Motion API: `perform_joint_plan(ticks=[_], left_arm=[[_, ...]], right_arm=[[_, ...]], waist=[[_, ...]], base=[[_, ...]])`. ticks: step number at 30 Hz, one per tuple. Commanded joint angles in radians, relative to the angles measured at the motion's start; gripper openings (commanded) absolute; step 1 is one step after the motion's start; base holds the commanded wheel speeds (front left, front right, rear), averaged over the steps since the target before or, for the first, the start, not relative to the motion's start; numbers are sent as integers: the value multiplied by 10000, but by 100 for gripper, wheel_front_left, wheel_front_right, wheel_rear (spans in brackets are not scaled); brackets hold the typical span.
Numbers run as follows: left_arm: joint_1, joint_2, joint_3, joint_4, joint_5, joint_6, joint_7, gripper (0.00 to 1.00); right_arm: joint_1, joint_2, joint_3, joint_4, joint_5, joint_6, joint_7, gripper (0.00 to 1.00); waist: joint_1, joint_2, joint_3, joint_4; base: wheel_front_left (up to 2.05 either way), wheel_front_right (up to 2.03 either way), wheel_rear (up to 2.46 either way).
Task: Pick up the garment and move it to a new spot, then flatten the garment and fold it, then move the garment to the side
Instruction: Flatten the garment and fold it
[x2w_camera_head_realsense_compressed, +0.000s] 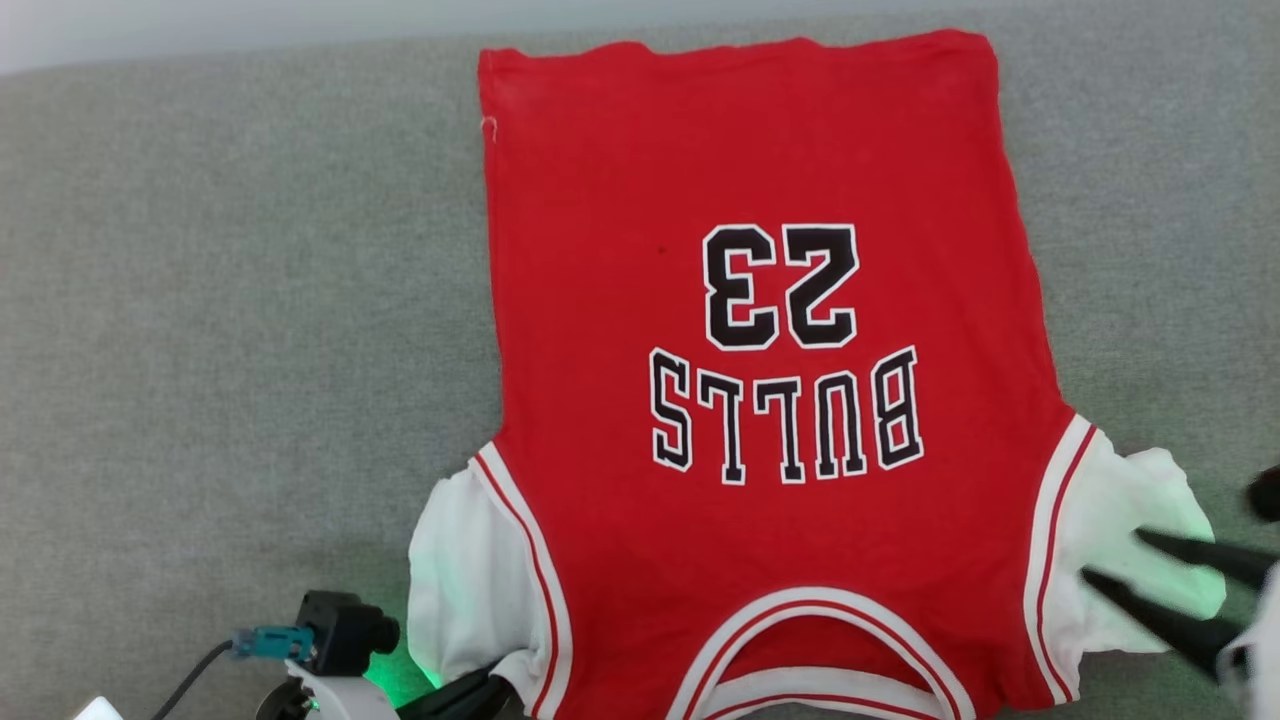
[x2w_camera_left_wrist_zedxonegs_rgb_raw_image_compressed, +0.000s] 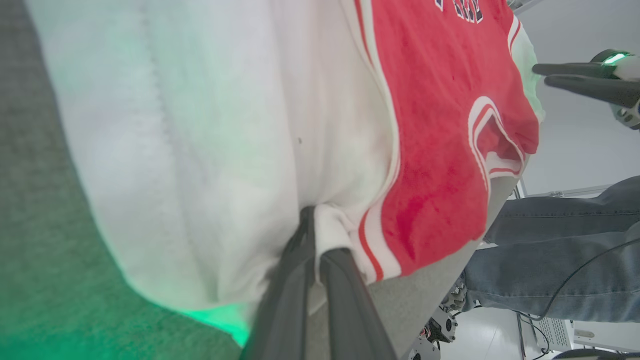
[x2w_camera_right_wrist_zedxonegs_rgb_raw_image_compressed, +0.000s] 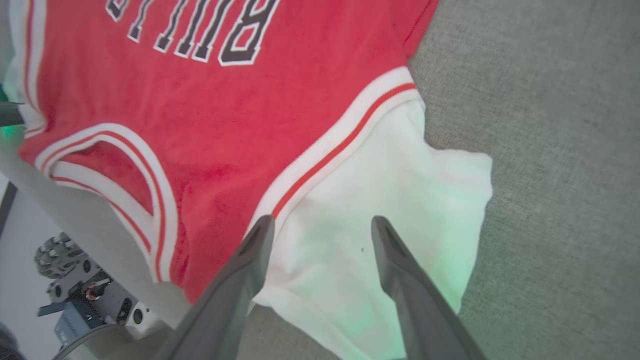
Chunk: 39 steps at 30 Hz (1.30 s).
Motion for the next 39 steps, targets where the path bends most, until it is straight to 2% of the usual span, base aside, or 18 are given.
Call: perform_joint_plan(ticks=[1,4,6,9,10,14,20,24,27,30,33,37,38,39], left_arm=[[115,-315,-69,416,29,337,99,0],[-76,-397,-66,174,263,416,91,0],[-333,-504,-56,19,488,492,96,0],[-713,-733,-33,-235,829,600,213,0],[-843,-811,-27,-308,948,636,250,0],[-1308,-1180,-33,-518,1369,653,402,0],[-1634,-1708,-71,-485,1731,502,342,0],[-1829,-2112,-88,-243,1805,258,347,0],[-1964,-2311,-98,116,1894,111,308,0],[-1991,-2453,-92,394,1897,-6,226,0],[-1937,-2486,-119,619,1928,-68,161,0],[-1864,-2468,-110,854,1906,-131,110,0],[-1853,-2455,-95,893,1891,-122,81,0],[-1838,-2441,-69,926,1878,-112,44,0]], right_arm=[[237,-320,-529,-454,416,-10,116,100],[391,-908,-1757,-1216,1427,-10,268,100],[267,-878,-2656,-1192,2250,-10,259,100],[-354,-1110,-3514,-694,2159,-10,636,100],[-677,-973,-3639,-432,2019,-7,803,100],[-2660,141,-3828,1027,1097,-9,1768,100],[-6435,2481,-3292,4013,-1896,-9,4198,100],[-8384,3531,-3361,5789,-3450,-9,5474,100],[-9324,4003,-3614,6874,-4410,-9,6190,100],[-10071,4190,-3979,7685,-5348,-10,6423,100],[-10279,4421,-4252,8351,-6029,-9,6552,100],[-10084,4678,-4325,8867,-6392,-3,6657,100],[-9986,4761,-4325,8926,-6402,-1,6627,50],[-9909,4816,-4312,8909,-6404,0,6486,35]], waist=[[0,0,198,-26],[0,0,444,48],[0,0,626,187],[0,0,972,476],[0,0,1096,592],[0,0,1550,1108],[0,0,2206,1778],[0,0,2693,2295],[0,0,2983,2633],[0,0,3181,2880],[0,0,3257,3008],[0,0,3248,3051],[0,0,3223,3034],[0,0,3189,3008]], base=[[0,0,0],[0,0,0],[0,0,0],[0,0,0],[0,0,0],[0,0,0],[0,0,0],[0,0,0],[0,0,0],[0,0,0],[0,0,0],[0,0,0],[0,0,0],[0,0,0]])
